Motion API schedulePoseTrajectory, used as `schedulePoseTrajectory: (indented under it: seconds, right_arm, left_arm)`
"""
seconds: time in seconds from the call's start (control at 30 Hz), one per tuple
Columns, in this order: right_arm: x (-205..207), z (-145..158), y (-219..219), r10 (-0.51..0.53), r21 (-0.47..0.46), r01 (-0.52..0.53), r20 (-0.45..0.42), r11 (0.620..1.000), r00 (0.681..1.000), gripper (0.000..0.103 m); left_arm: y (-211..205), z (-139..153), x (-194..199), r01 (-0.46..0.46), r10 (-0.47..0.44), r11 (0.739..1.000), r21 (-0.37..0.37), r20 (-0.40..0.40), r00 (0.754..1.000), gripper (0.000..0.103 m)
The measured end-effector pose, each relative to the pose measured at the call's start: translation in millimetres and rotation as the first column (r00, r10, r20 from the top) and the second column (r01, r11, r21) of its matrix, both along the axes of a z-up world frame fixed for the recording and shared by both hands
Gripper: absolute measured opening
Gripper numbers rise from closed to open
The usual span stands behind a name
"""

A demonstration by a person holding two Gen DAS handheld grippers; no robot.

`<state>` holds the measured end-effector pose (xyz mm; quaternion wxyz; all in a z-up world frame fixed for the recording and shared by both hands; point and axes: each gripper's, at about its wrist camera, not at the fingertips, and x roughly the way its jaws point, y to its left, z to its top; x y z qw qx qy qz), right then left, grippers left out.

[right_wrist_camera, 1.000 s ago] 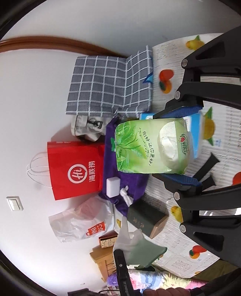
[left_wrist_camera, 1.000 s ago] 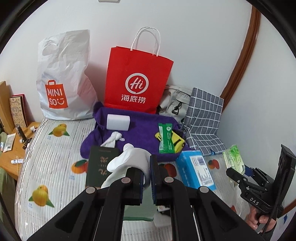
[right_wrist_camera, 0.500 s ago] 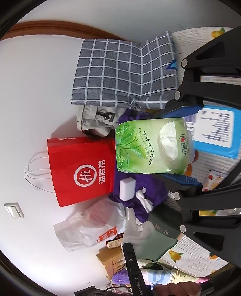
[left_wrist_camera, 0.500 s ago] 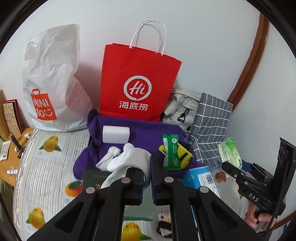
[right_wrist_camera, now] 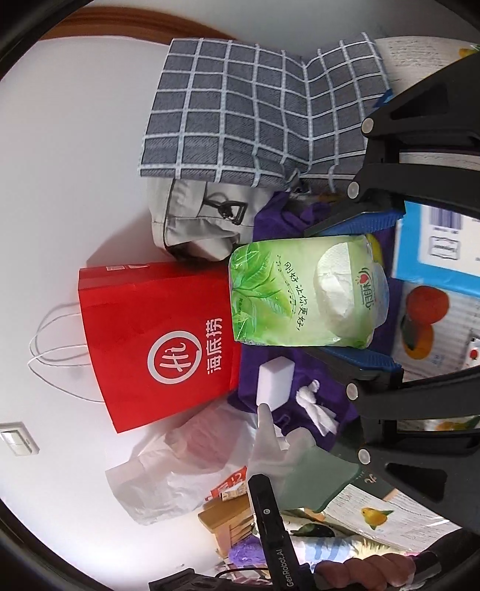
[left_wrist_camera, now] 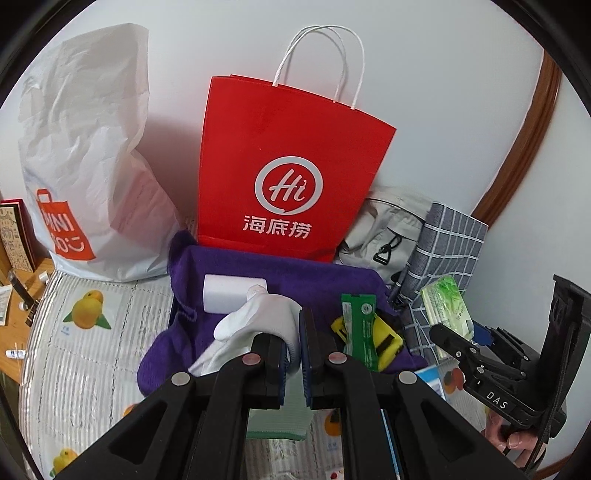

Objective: Organize soft objects
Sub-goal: 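Carry the glove with the left tool while the right carries the tissue pack to the towel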

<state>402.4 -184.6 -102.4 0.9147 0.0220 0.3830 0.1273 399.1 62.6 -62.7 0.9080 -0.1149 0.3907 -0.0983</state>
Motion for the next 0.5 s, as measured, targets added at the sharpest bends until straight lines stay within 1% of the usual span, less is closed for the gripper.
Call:
schedulePoseTrajectory:
  seconds: [0.07,0.17,0.3,0.43,0.5]
  right_arm:
    - [8,0,3,0.003,-0.007,-0.003,0.000,1.000,1.000,0.052]
    - [21,1,7,0.009,-0.007,-0.009,0.004,1.000,1.000,0.052]
    - [39,2,10,0.013,-0.002,-0.013,0.006,1.000,1.000,0.052]
    - [52,-6,11,0.013,0.016,-0.013,-0.003,1.000,1.000,0.052]
    - [58,-13,13,0.020,0.018,-0.020,-0.027,1.000,0.999,0.052]
  left_arm:
    - [-1,-1,7,0.002,-0.002,1.000,0.000,-0.003,1.000,0.007]
    - [1,-3,21,-0.007,0.007,0.999,-0.032,-0.009,1.000,0.007]
    - [-1,-11,35,-0.003,0.003,0.999,-0.039,-0.017,1.000,0.007]
    - [0,-30,49,-0.003,0.001,0.999,-0.051,-0.033,0.999,0.007]
    - [2,-43,60,-0.016,0.012,0.999,-0.052,-0.069,0.998,0.007]
